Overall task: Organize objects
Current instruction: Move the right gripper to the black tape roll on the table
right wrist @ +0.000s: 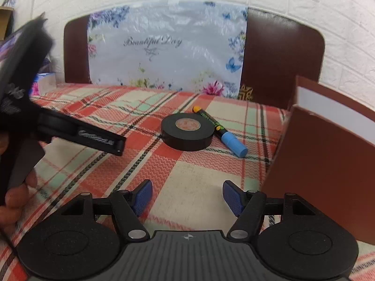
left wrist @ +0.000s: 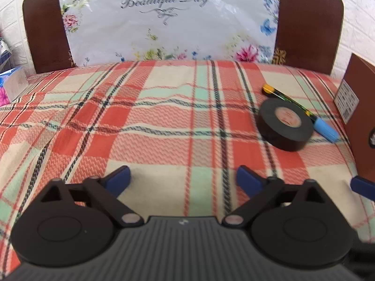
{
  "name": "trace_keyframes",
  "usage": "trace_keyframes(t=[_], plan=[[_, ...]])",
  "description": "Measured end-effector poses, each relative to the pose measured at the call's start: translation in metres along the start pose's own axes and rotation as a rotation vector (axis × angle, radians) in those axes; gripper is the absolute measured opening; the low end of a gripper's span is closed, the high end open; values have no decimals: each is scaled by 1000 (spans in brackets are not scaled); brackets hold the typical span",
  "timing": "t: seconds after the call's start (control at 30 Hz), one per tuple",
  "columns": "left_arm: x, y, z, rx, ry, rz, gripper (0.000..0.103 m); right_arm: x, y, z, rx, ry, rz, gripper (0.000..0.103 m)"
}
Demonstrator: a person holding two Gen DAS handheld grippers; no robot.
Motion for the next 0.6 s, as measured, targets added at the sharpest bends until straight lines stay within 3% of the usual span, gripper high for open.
trace_keyframes(t=[0.2,0.43,0.6], plan=[[-10,-4,0,56,38,51,103,-3,-31,-31,-9,4,6,66],[-24,-1,3,105,126,103,103,-2,-59,-56,-4,38,34,78],[-33,0,6,139,188,114,103,10,-73,-68,-24,-17,-7,85]])
Point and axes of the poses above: each gripper's, at about its wrist camera, not at the fingertips, and y roughly against the way its jaws point, x to its right, z to its underside, the point moved 2 cm from there along -y, roughly the way its jaws point, and after that the axes turned 12 degrees about -x, right-handed, at the moved point
